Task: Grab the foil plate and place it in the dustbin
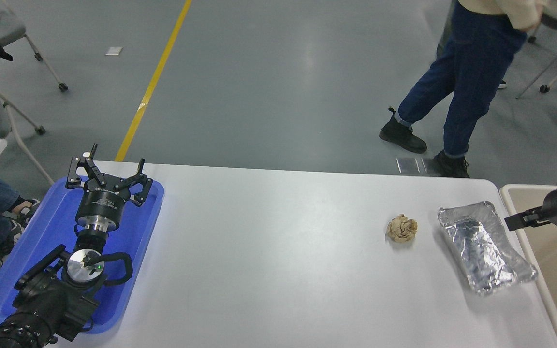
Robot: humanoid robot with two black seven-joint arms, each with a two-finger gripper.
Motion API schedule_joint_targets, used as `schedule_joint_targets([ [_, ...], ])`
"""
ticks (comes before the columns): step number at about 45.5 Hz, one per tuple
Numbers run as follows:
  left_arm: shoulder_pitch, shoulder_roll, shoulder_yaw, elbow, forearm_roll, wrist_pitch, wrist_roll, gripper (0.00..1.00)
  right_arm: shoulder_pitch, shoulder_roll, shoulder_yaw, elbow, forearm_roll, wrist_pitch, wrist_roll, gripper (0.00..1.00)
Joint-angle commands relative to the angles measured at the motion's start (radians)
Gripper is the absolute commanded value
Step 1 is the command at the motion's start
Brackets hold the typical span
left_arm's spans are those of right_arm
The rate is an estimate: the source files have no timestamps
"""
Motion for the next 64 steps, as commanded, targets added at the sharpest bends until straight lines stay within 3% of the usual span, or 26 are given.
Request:
schedule_joint_targets([
  [1,0.0,0.001,0.0,0.0,0.0,0.001,0.0,1.0,-0.17,0.032,0.126,-0.116,0.005,-0.104,-0.001,1.0],
  [24,0.0,0.0,0.0,0.0,0.0,0.001,0.0,1.0,-0.353,0.145,0.24,-0.294,0.009,-0.161,-0.001,0.95],
  [50,0.0,0.0,0.0,0.0,0.0,0.001,0.0,1.0,-0.41,0.173,0.298,-0.343,0.008,-0.163,-0.001,0.45],
  [55,0.0,0.0,-0.002,0.0,0.0,0.001,0.0,1.0,-0.41,0.174,0.298,-0.343,0.008,-0.163,-0.001,0.29],
  [59,0.0,0.0,-0.002,0.0,0.0,0.001,0.0,1.0,-0.41,0.173,0.298,-0.341,0.006,-0.152,0.001,0.01],
  [64,0.0,0.0,-0.002,0.0,0.0,0.001,0.0,1.0,-0.41,0.173,0.298,-0.337,0.006,-0.154,0.002,0.0],
])
